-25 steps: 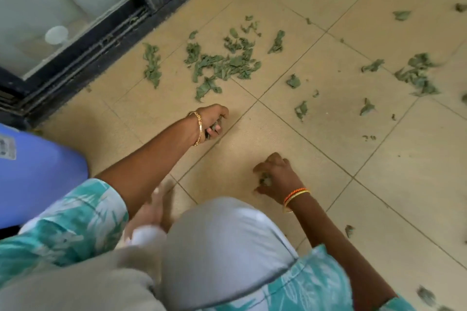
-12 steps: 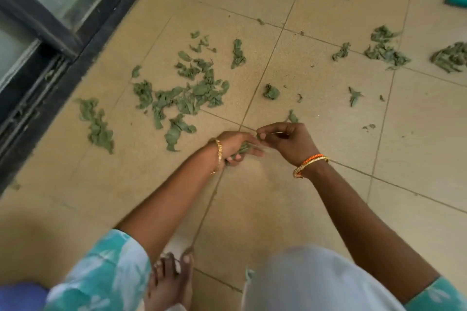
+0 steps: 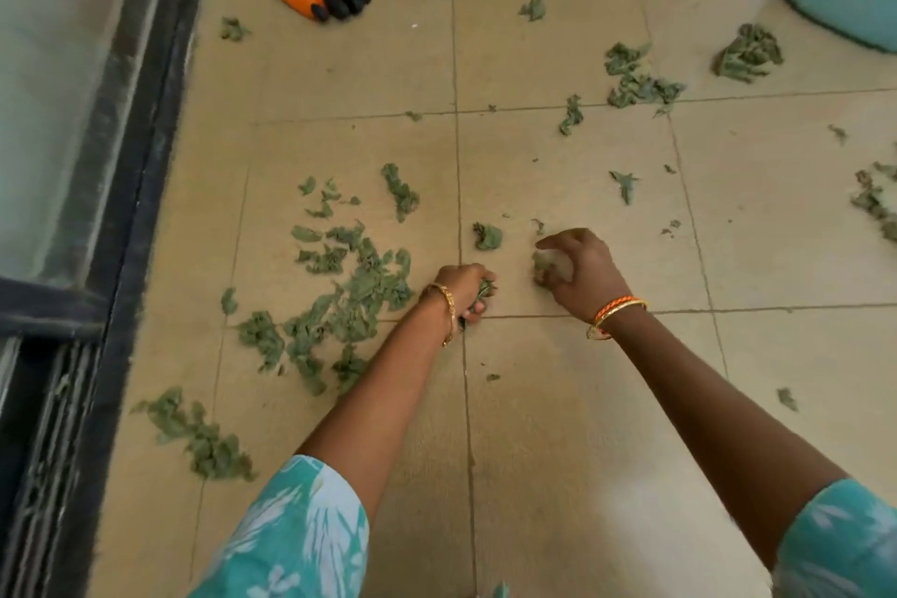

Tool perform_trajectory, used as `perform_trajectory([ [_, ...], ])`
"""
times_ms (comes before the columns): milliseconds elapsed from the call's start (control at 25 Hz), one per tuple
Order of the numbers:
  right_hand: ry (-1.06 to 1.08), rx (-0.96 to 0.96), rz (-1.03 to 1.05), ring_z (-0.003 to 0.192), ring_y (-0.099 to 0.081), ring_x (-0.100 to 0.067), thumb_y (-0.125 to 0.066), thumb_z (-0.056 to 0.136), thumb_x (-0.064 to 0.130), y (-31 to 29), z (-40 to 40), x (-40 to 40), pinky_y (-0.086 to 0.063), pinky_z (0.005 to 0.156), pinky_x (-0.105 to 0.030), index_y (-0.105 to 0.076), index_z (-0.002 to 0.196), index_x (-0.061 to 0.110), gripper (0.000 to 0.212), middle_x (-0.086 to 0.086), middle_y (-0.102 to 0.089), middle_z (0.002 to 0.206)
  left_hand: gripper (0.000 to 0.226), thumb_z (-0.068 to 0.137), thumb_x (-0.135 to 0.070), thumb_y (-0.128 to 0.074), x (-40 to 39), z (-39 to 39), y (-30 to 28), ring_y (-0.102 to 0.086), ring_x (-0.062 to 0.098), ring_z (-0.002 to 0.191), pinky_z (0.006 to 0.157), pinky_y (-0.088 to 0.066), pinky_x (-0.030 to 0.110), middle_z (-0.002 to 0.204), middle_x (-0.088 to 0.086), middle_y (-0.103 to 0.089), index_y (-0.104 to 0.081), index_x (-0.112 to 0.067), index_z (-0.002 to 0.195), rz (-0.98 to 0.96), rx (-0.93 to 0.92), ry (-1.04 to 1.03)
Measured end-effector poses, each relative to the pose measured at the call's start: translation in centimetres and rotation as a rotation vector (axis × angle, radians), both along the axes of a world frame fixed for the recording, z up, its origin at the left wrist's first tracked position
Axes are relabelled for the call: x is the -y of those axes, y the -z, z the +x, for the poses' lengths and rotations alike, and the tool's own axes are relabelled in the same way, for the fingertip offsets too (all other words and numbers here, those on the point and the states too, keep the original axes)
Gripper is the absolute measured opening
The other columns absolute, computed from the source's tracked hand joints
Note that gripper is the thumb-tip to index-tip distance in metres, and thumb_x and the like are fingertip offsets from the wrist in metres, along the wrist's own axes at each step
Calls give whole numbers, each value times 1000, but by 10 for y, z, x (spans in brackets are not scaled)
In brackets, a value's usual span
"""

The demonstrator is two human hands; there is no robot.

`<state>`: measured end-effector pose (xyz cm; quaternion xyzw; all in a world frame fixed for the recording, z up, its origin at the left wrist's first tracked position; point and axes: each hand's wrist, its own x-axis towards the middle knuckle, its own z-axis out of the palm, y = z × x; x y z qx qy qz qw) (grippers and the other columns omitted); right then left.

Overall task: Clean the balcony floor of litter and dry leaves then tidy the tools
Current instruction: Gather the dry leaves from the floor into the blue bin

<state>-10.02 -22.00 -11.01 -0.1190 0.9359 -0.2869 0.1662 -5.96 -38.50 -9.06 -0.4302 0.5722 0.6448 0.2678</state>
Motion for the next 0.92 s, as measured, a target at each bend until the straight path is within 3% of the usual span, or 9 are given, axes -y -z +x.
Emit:
perform_trajectory([
  [80, -169, -24, 198, 131, -31, -36, -64, 81, 15, 10, 1, -14, -33, 106, -41, -43, 138, 17, 60, -17, -32, 145, 24, 95, -16, -44, -5, -1, -2, -31, 5, 23, 33, -19, 5, 67, 6, -50, -50, -10, 73, -47, 3, 42],
  [160, -262, -113, 225, 136, -26, -39, -60, 84, 14, 24, 6, -16, -31, 110, -48, -32, 144, 17, 66, -20, -22, 151, 24, 95, -22, -47, -14, -1, 0, -31, 6, 24, 34, -20, 6, 65, 5, -51, -49, -11, 73, -102, 7, 77],
  [280, -328, -229, 115, 134, -34, -39, -55, 85, -1, 39, 22, -9, -34, 108, -48, -42, 139, 12, 57, -22, -34, 147, 24, 93, -26, -51, -23, 3, 12, -32, 8, 28, 34, -20, 7, 63, 4, -50, -48, -13, 73, -143, -6, 37],
  [400, -299, -427, 18, 109, -59, -37, -69, 73, -8, 48, 50, -11, -56, 81, -44, -65, 113, 0, 41, -20, -61, 119, 24, 92, -32, -49, -26, 14, 19, -31, 8, 27, 33, -19, 8, 62, 3, -49, -47, -15, 76, -78, -12, -54],
  [480, -254, -527, -7, 86, -65, -36, -74, 65, -10, 50, 56, -14, -59, 58, -40, -70, 94, -4, 30, -18, -69, 98, 28, 93, -36, -47, -26, 21, 19, -31, 7, 27, 33, -19, 8, 65, 4, -52, -46, -14, 76, -58, -21, -49],
  [520, -235, -529, -24, 81, -64, -36, -72, 65, -11, 49, 56, -13, -58, 57, -38, -71, 89, -4, 25, -18, -69, 93, 30, 93, -38, -46, -27, 24, 18, -31, 7, 28, 32, -19, 8, 67, 5, -54, -45, -14, 76, -58, -24, -24],
  [680, 143, -265, -387, 79, -65, -29, -66, 77, -8, 25, 55, -8, -51, 69, -25, -71, 94, 1, 20, -15, -65, 91, 37, 94, -46, -39, -34, 30, 10, -30, 9, 30, 33, -20, 9, 70, 8, -60, -44, -13, 79, -45, -40, 22],
  [800, 401, 117, -751, 76, -69, -22, -74, 73, -4, 3, 63, -7, -58, 71, -27, -58, 116, 15, 49, -12, -66, 85, 48, 95, -54, -32, -46, 38, 10, -32, 10, 30, 34, -21, 9, 69, 8, -62, -51, -12, 81, -47, -58, 39],
  [920, 413, 159, -825, 73, -70, -14, -77, 70, -3, -7, 78, 1, -58, 70, -24, -49, 125, 18, 65, -9, -70, 75, 45, 96, -52, -34, -52, 52, 10, -35, 10, 35, 35, -22, 10, 69, 6, -61, -56, -15, 84, -102, -94, 34],
])
